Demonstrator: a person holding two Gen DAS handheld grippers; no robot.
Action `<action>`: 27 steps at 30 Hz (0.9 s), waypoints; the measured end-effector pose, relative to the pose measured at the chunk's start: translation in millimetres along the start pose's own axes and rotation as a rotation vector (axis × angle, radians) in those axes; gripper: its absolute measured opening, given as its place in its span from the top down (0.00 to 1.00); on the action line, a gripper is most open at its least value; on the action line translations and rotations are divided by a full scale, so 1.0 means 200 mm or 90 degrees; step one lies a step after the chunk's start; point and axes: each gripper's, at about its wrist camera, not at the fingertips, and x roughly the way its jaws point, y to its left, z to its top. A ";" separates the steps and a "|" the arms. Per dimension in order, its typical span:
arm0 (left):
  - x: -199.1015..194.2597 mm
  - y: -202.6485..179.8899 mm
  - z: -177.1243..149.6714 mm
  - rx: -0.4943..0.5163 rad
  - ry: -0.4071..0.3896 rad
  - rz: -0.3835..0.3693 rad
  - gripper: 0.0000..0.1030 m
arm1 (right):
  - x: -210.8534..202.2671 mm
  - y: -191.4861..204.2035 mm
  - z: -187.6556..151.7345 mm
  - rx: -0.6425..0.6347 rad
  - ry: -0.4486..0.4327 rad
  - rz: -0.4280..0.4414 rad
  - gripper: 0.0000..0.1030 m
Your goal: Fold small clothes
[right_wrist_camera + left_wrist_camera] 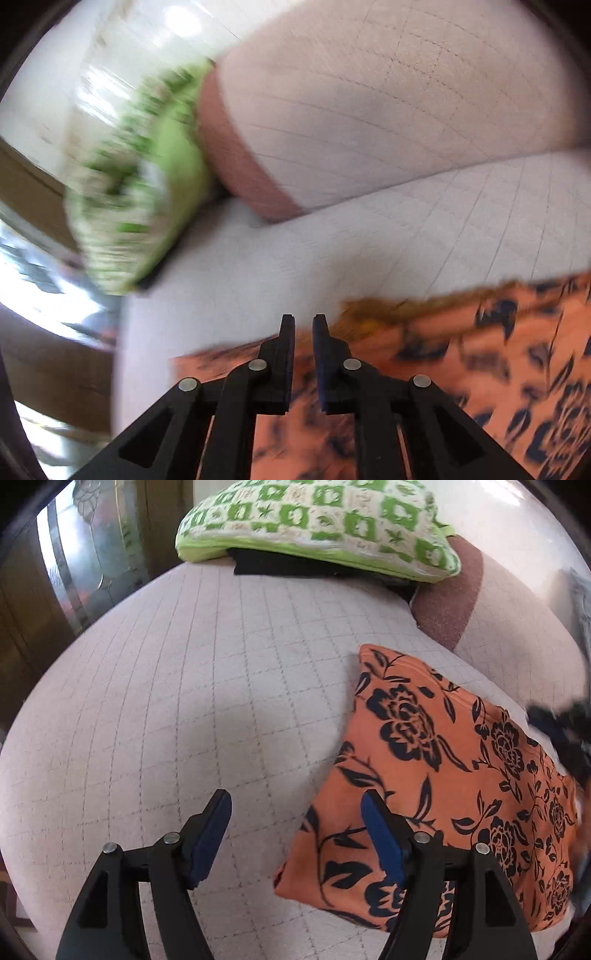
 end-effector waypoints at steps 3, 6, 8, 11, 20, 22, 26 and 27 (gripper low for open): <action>0.00 0.02 -0.01 -0.011 0.006 0.010 0.29 | -0.13 0.01 -0.17 -0.039 0.026 -0.027 0.88; -0.01 0.02 -0.03 0.002 0.001 0.032 0.29 | -0.31 -0.10 -0.39 -0.052 0.026 -0.062 0.88; 0.03 0.01 -0.04 0.026 0.006 0.050 0.29 | -0.40 -0.22 -0.50 -0.062 0.024 -0.108 0.88; 0.08 -0.01 -0.05 0.046 0.013 0.098 0.25 | -0.49 -0.46 -0.71 -0.066 0.068 -0.193 0.90; -0.16 -0.12 -0.12 0.022 -0.044 0.007 0.25 | -1.01 -0.68 -0.86 0.003 -0.059 -0.107 0.90; -0.15 -0.24 -0.18 0.068 -0.019 -0.045 0.25 | -1.04 -0.72 -0.82 0.038 -0.093 -0.094 0.89; 0.00 -0.49 -0.31 0.180 0.057 -0.032 0.24 | -1.01 -0.77 -0.79 0.077 -0.071 -0.135 0.86; 0.02 -0.51 -0.33 0.192 0.062 -0.013 0.22 | -0.98 -0.80 -0.79 0.091 -0.054 -0.157 0.86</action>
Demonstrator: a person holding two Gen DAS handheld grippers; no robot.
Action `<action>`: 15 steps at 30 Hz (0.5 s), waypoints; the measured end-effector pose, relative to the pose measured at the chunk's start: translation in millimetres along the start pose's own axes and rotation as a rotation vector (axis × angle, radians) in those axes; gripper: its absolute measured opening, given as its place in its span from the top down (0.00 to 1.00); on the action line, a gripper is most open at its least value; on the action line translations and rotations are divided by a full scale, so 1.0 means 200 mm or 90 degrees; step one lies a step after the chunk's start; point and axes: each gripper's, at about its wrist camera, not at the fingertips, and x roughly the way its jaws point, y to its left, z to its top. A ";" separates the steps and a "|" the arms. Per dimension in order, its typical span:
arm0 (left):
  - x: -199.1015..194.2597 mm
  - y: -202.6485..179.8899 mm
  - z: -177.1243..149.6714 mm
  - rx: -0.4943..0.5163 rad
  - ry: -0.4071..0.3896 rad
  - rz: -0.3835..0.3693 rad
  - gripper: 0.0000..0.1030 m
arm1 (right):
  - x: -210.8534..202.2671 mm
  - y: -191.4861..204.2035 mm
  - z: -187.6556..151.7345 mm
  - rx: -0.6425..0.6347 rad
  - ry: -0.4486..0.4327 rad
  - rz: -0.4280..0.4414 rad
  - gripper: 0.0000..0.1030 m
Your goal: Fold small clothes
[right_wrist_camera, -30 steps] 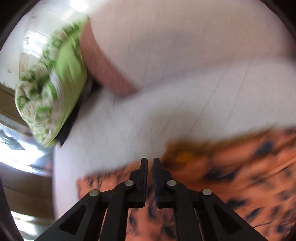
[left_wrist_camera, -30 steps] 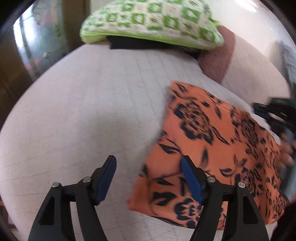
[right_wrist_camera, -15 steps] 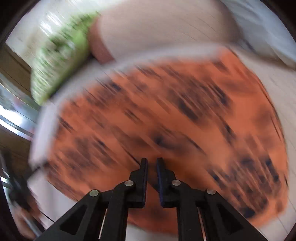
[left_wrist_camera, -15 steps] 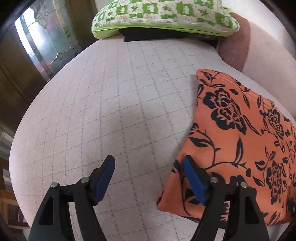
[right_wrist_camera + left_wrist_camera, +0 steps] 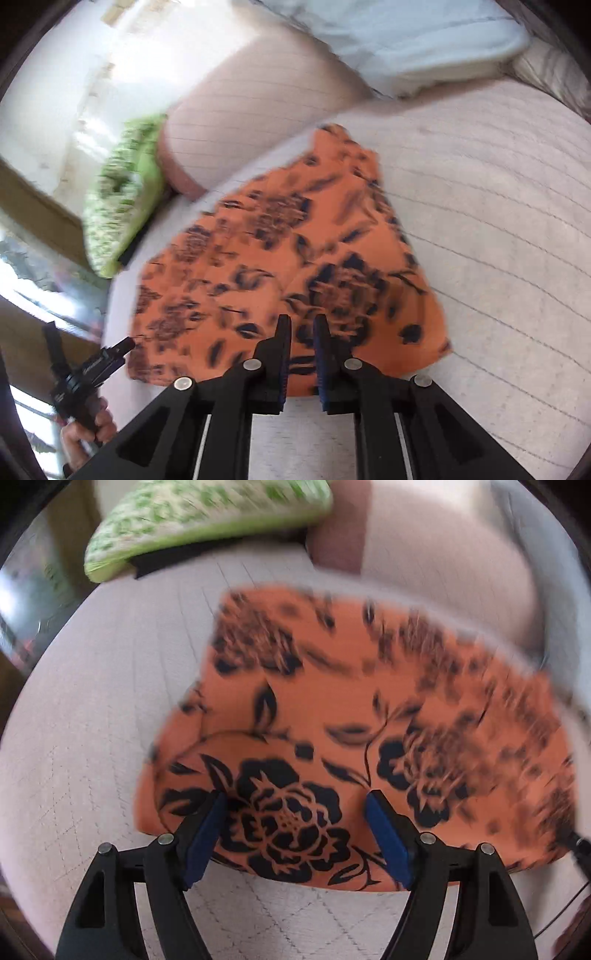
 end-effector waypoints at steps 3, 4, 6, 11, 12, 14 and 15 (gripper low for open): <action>-0.02 0.00 0.01 -0.015 -0.002 0.005 0.20 | 0.08 -0.05 0.01 0.022 0.038 0.008 0.86; -0.04 0.02 0.01 -0.031 -0.002 -0.006 0.20 | 0.07 -0.05 0.03 0.020 0.038 0.007 0.86; -0.08 0.10 0.02 -0.070 -0.019 0.005 0.20 | 0.03 -0.01 0.05 0.009 0.026 0.011 0.86; -0.14 0.19 0.01 -0.093 -0.046 0.036 0.20 | -0.04 0.08 0.05 -0.029 -0.013 0.018 0.86; -0.11 0.22 0.00 -0.098 -0.035 0.044 0.20 | -0.03 0.07 0.05 -0.031 -0.009 -0.003 0.86; 0.01 0.27 0.00 -0.114 0.015 0.062 0.20 | 0.05 0.03 0.04 -0.020 0.033 -0.062 0.86; 0.05 0.28 -0.02 -0.123 0.038 0.059 0.19 | 0.08 0.01 0.03 -0.008 0.044 -0.047 0.86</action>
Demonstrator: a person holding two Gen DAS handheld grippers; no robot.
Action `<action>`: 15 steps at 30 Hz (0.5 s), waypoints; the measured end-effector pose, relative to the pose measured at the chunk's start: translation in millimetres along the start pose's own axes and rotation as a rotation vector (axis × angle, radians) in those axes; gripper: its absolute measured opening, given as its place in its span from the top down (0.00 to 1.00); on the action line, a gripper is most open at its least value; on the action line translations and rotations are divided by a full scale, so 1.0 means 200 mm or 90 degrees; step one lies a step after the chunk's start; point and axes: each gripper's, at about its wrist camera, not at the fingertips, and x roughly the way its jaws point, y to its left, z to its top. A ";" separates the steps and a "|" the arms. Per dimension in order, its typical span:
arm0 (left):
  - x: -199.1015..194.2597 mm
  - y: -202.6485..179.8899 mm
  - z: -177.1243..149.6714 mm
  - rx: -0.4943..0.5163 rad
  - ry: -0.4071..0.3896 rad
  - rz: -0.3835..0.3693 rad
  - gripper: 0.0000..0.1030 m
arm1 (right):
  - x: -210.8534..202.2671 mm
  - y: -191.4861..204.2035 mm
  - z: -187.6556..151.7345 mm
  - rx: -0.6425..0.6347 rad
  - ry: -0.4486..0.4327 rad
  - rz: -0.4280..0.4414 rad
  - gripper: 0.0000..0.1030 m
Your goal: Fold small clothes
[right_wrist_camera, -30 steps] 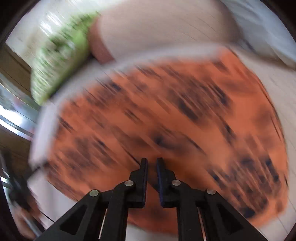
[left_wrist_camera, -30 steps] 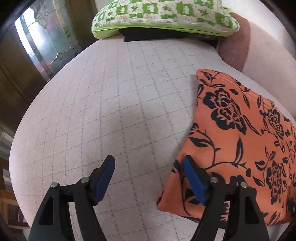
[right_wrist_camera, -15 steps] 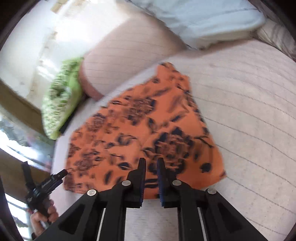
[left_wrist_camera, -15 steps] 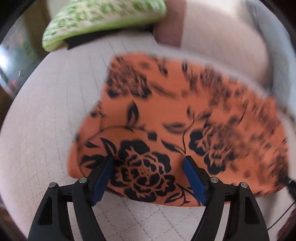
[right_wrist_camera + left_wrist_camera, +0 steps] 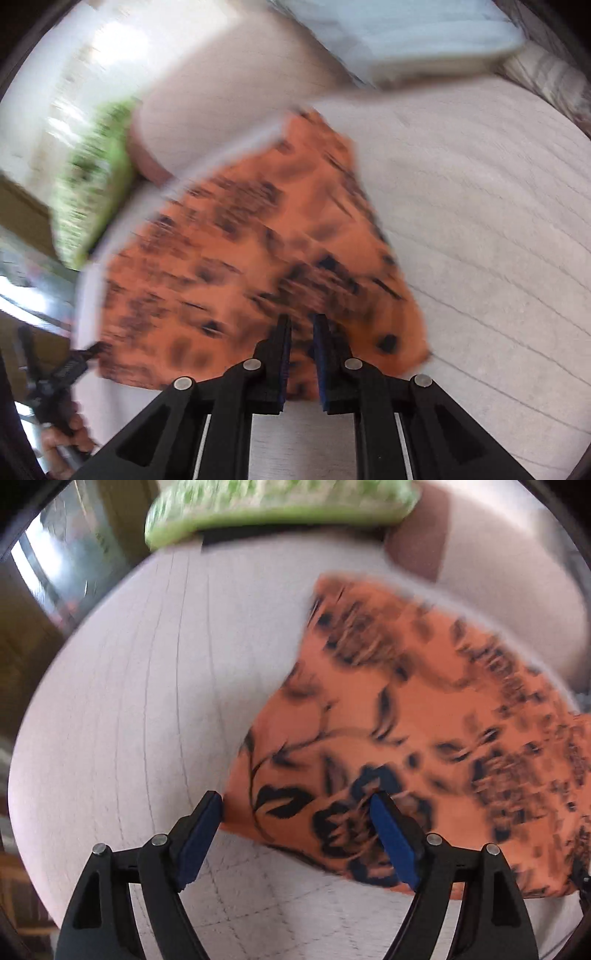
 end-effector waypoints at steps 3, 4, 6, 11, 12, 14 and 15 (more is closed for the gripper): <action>-0.06 0.05 -0.01 -0.043 -0.005 -0.036 0.19 | -0.05 0.02 0.00 0.009 -0.009 0.029 0.86; -0.08 0.08 -0.02 -0.055 -0.012 -0.050 0.19 | -0.07 0.03 -0.01 0.005 -0.011 0.047 0.85; -0.13 0.13 -0.04 -0.086 -0.025 -0.060 0.19 | -0.10 0.09 -0.03 -0.015 -0.020 0.093 0.85; -0.18 0.26 -0.12 -0.139 -0.027 -0.075 0.19 | -0.11 0.29 -0.14 -0.117 -0.027 0.129 0.85; -0.18 0.30 -0.15 -0.151 -0.020 -0.088 0.19 | -0.11 0.33 -0.16 -0.129 -0.027 0.132 0.85; -0.18 0.27 -0.18 -0.159 -0.005 -0.113 0.19 | -0.08 0.38 -0.20 -0.148 -0.023 0.135 0.85; -0.18 0.27 -0.21 -0.158 0.006 -0.127 0.19 | -0.07 0.40 -0.22 -0.154 -0.020 0.139 0.85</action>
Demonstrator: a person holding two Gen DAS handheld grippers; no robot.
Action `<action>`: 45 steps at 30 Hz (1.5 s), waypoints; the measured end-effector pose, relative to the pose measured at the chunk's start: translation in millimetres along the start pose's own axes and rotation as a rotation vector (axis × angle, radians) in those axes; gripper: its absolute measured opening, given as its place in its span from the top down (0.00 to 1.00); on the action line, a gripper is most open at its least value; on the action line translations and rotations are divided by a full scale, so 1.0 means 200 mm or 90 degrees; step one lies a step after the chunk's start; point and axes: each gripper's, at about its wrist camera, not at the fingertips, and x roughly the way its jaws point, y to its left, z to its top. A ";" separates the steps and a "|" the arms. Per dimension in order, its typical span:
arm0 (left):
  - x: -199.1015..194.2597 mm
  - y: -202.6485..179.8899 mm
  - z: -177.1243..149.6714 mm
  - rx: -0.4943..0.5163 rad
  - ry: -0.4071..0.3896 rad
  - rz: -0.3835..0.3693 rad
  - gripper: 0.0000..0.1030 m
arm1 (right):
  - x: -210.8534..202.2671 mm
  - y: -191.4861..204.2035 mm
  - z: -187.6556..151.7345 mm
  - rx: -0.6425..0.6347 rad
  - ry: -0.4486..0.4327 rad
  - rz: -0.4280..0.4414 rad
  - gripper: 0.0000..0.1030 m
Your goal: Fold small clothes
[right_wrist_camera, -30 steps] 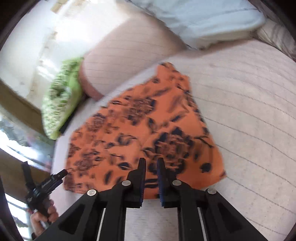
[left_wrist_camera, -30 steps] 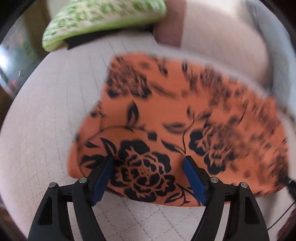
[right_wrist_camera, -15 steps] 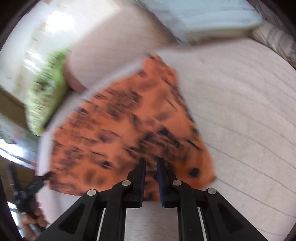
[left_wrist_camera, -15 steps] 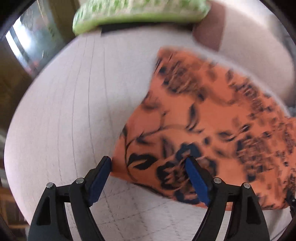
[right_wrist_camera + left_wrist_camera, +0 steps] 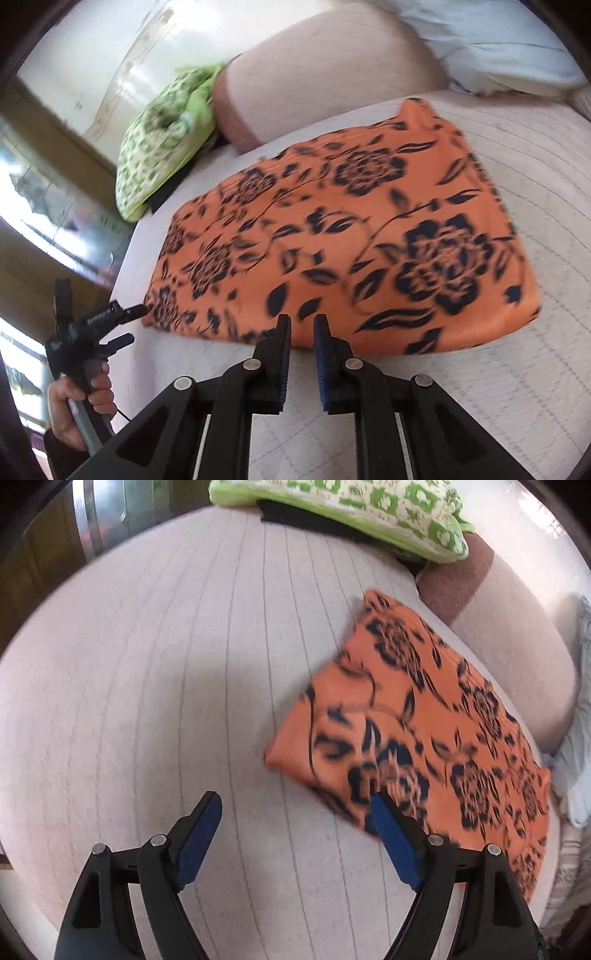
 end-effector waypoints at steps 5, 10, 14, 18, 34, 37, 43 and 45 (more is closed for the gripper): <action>0.04 0.04 -0.09 -0.032 0.039 -0.091 0.19 | 0.03 0.02 -0.10 0.002 0.000 0.011 0.85; 0.10 -0.02 -0.05 -0.023 0.033 -0.110 0.18 | 0.04 0.03 -0.14 -0.001 0.002 0.007 0.85; 0.13 -0.07 -0.02 -0.015 0.026 -0.130 0.15 | 0.05 0.03 -0.11 0.001 0.000 0.004 0.85; 0.23 -0.10 0.11 -0.046 0.015 -0.166 0.14 | 0.05 -0.02 -0.06 0.024 -0.010 0.011 0.85; 0.21 -0.10 0.13 -0.081 -0.025 -0.172 0.40 | -0.10 -0.39 -0.06 0.263 -0.030 0.154 0.28; 0.21 -0.09 0.13 -0.096 -0.024 -0.194 0.30 | -0.12 -0.49 -0.09 0.300 -0.030 0.115 0.28; 0.24 -0.02 0.14 -0.156 -0.018 -0.240 0.30 | -0.12 -0.67 -0.11 0.384 -0.039 0.110 0.28; 0.24 -0.04 0.15 -0.146 -0.018 -0.236 0.30 | -0.10 -0.70 -0.10 0.392 -0.047 0.104 0.28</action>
